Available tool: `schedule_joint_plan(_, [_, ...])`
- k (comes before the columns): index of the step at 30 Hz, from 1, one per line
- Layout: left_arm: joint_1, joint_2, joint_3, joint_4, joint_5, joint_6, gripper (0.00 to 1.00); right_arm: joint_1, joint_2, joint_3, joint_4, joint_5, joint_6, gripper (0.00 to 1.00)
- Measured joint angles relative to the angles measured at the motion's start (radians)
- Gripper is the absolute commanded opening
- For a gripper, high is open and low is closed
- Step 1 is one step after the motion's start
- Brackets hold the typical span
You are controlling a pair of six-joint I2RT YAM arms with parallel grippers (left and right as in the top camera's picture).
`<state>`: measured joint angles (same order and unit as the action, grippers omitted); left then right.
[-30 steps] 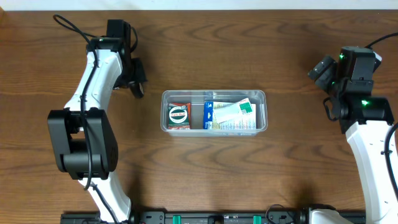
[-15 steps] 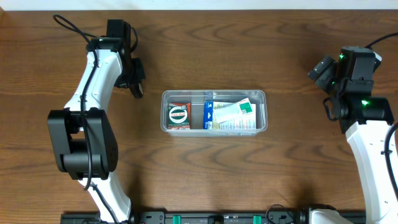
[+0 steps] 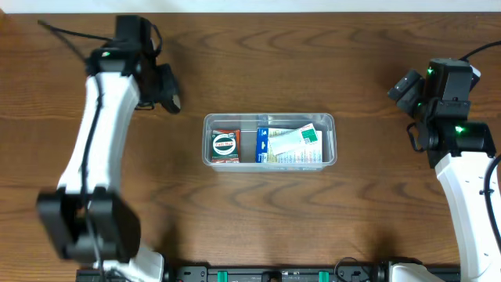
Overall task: Pack container
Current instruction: 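Grasp the dark bottle by its white cap with the left gripper, then carry the bottle with the left gripper over the container's middle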
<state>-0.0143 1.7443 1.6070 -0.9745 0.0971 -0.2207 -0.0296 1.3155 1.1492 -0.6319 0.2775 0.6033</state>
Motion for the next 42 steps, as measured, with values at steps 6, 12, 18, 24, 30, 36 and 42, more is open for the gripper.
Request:
schedule_joint_plan(6, [-0.021,-0.160,0.000,-0.094,0.171,-0.001,0.15,0.000,0.000,0.000,0.000,0.000,0.000,0.99])
schedule_joint_plan(12, [-0.120,-0.197,0.000,-0.179,0.283,0.000,0.15,0.000,0.000,0.000,0.000,0.000,0.000,0.99])
schedule_joint_plan(18, [-0.258,-0.197,0.000,-0.199,0.304,0.000,0.15,0.000,0.000,0.000,0.000,0.000,0.000,0.99])
schedule_joint_plan(24, [-0.373,-0.196,0.000,-0.196,0.236,0.000,0.15,0.000,0.000,0.000,0.000,0.000,0.000,0.99])
schedule_joint_plan(30, [-0.466,-0.186,-0.004,-0.178,0.109,-0.029,0.15,0.000,0.000,0.000,0.000,0.000,0.000,0.99])
schedule_joint_plan(36, [-0.539,-0.124,-0.050,-0.089,0.023,-0.104,0.15,0.000,0.000,0.000,0.000,0.000,0.000,0.99])
schedule_joint_plan(42, [-0.573,-0.018,-0.063,-0.079,-0.065,-0.181,0.15,0.000,0.000,0.000,0.000,0.000,0.000,0.99])
